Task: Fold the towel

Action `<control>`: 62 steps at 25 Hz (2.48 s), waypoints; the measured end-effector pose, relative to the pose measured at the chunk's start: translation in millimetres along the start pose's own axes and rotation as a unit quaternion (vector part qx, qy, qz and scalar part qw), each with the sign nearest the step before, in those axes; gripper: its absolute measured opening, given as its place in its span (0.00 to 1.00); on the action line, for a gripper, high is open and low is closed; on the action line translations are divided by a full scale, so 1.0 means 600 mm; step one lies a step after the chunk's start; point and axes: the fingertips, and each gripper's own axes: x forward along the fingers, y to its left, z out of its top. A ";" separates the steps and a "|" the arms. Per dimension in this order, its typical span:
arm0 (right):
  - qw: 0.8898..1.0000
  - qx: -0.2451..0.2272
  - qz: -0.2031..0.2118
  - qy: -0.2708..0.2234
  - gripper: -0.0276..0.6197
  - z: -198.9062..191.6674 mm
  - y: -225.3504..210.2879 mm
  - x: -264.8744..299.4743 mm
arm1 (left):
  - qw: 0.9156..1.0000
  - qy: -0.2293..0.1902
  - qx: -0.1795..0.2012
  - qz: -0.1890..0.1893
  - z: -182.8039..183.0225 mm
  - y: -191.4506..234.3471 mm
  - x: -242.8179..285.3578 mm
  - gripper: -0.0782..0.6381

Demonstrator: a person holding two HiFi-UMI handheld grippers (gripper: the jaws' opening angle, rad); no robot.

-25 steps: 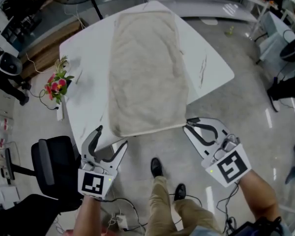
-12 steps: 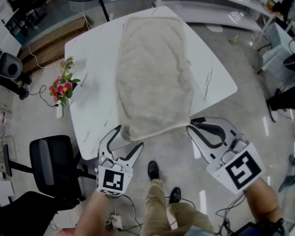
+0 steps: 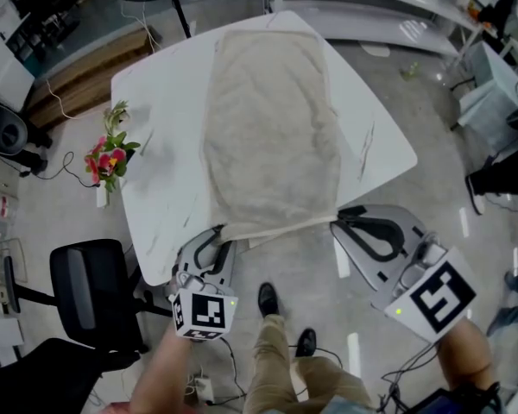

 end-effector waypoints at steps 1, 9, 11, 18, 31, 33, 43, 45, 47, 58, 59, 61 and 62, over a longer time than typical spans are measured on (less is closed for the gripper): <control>1.000 -0.005 0.000 0.005 0.09 -0.004 0.000 0.000 | 1.000 0.000 -0.002 0.002 0.000 0.004 -0.002 0.22; 0.993 -0.088 -0.021 0.076 0.09 -0.074 0.005 -0.026 | 1.000 0.006 0.024 -0.012 0.032 0.037 -0.065 0.19; 0.988 -0.121 -0.036 0.092 0.09 -0.087 0.009 -0.037 | 0.999 0.007 0.028 -0.016 0.045 0.039 -0.082 0.19; 0.981 -0.152 -0.070 0.094 0.08 -0.103 0.029 -0.075 | 0.999 0.011 0.022 -0.029 0.092 0.025 -0.136 0.19; 0.986 -0.120 -0.090 0.074 0.08 -0.053 0.071 -0.182 | 0.998 0.010 -0.045 -0.040 0.165 -0.007 -0.244 0.19; 0.987 -0.115 -0.091 0.066 0.08 -0.046 0.075 -0.192 | 0.998 0.006 -0.050 -0.036 0.177 -0.008 -0.255 0.19; 0.986 -0.106 -0.122 0.048 0.08 -0.017 0.041 -0.219 | 0.998 -0.023 -0.047 -0.016 0.248 0.015 -0.256 0.19; 0.985 -0.105 -0.129 0.043 0.08 -0.003 0.027 -0.220 | 0.999 -0.029 -0.042 -0.013 0.265 0.025 -0.252 0.19; 0.985 -0.103 -0.136 0.038 0.08 0.009 0.014 -0.219 | 0.999 -0.035 -0.038 -0.010 0.279 0.038 -0.248 0.19; 0.975 -0.102 -0.195 0.010 0.07 0.099 -0.078 -0.178 | 0.997 -0.075 -0.029 0.002 0.354 0.148 -0.190 0.19; 0.974 -0.102 -0.202 0.007 0.07 0.108 -0.087 -0.175 | 0.996 -0.080 -0.028 0.002 0.359 0.157 -0.184 0.19; 0.971 -0.103 -0.217 0.001 0.07 0.127 -0.106 -0.166 | 0.996 -0.086 -0.027 0.002 0.371 0.178 -0.172 0.19; 0.969 -0.103 -0.223 -0.002 0.07 0.136 -0.115 -0.161 | 0.996 -0.089 -0.026 0.003 0.376 0.188 -0.166 0.19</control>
